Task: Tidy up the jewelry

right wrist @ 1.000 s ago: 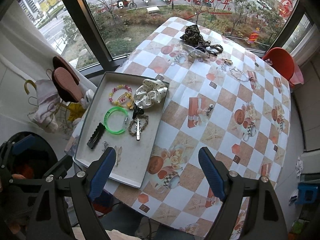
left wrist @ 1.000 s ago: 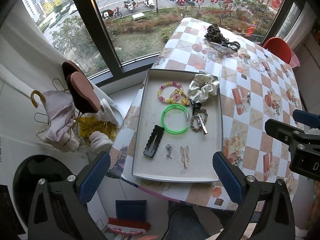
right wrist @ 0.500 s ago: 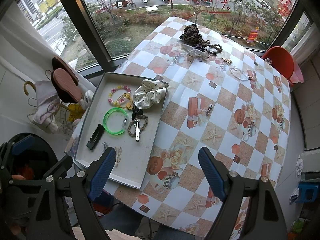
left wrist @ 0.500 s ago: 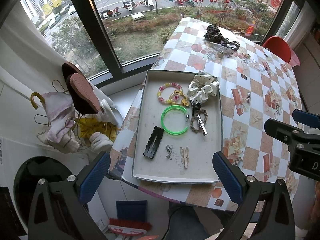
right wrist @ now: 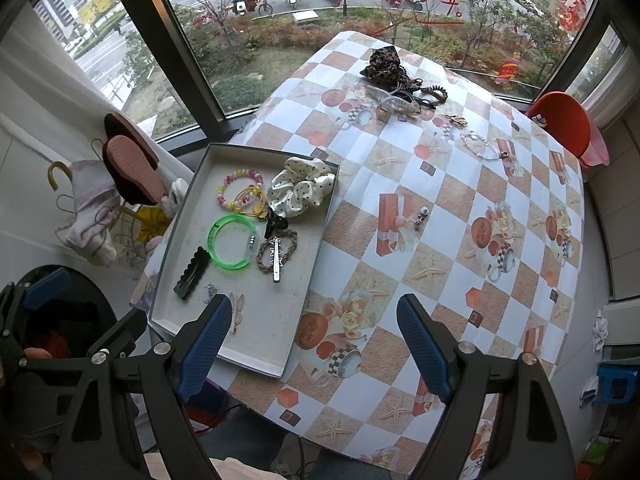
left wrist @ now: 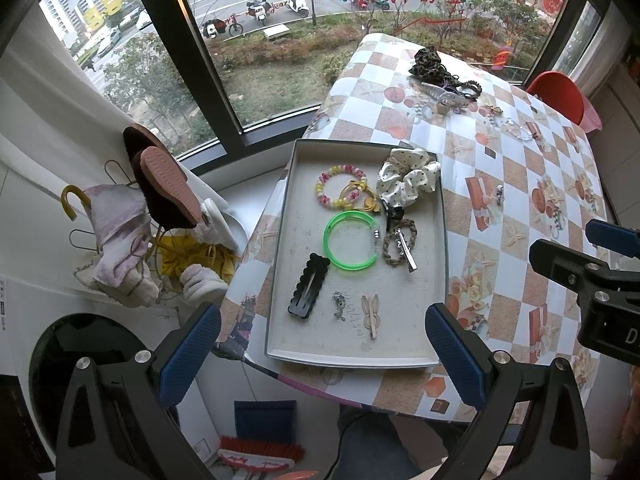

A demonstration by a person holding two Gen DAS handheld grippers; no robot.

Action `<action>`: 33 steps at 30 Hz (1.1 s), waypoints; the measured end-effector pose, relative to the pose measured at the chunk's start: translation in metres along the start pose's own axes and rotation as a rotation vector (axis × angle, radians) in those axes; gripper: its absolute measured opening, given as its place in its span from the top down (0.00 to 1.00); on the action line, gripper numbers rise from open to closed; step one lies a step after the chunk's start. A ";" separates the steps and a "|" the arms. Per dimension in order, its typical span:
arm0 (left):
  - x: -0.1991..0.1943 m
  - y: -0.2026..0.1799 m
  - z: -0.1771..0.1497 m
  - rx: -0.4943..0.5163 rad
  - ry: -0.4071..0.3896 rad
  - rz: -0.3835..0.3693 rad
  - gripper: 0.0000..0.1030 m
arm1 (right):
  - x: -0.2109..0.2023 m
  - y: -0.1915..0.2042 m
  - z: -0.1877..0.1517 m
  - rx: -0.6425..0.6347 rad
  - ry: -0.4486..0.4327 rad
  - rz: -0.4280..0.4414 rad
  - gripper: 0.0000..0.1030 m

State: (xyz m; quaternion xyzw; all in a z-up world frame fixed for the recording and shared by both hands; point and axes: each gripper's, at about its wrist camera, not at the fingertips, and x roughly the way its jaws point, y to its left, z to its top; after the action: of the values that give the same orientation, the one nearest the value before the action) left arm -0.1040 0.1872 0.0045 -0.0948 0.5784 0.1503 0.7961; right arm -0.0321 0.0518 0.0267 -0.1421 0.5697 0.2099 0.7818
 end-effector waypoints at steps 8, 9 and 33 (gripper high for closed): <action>0.001 0.000 0.000 0.001 0.002 0.001 0.00 | 0.001 0.000 0.001 0.002 0.003 0.002 0.16; 0.001 0.000 0.000 0.001 0.002 0.001 0.00 | 0.001 0.000 0.002 0.002 0.003 0.002 0.16; 0.002 -0.003 0.002 0.002 0.005 0.003 0.00 | 0.002 -0.004 0.003 0.005 0.007 0.006 0.16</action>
State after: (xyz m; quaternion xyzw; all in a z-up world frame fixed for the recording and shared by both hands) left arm -0.1003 0.1859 0.0031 -0.0934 0.5806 0.1509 0.7946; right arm -0.0268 0.0505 0.0258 -0.1395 0.5735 0.2103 0.7794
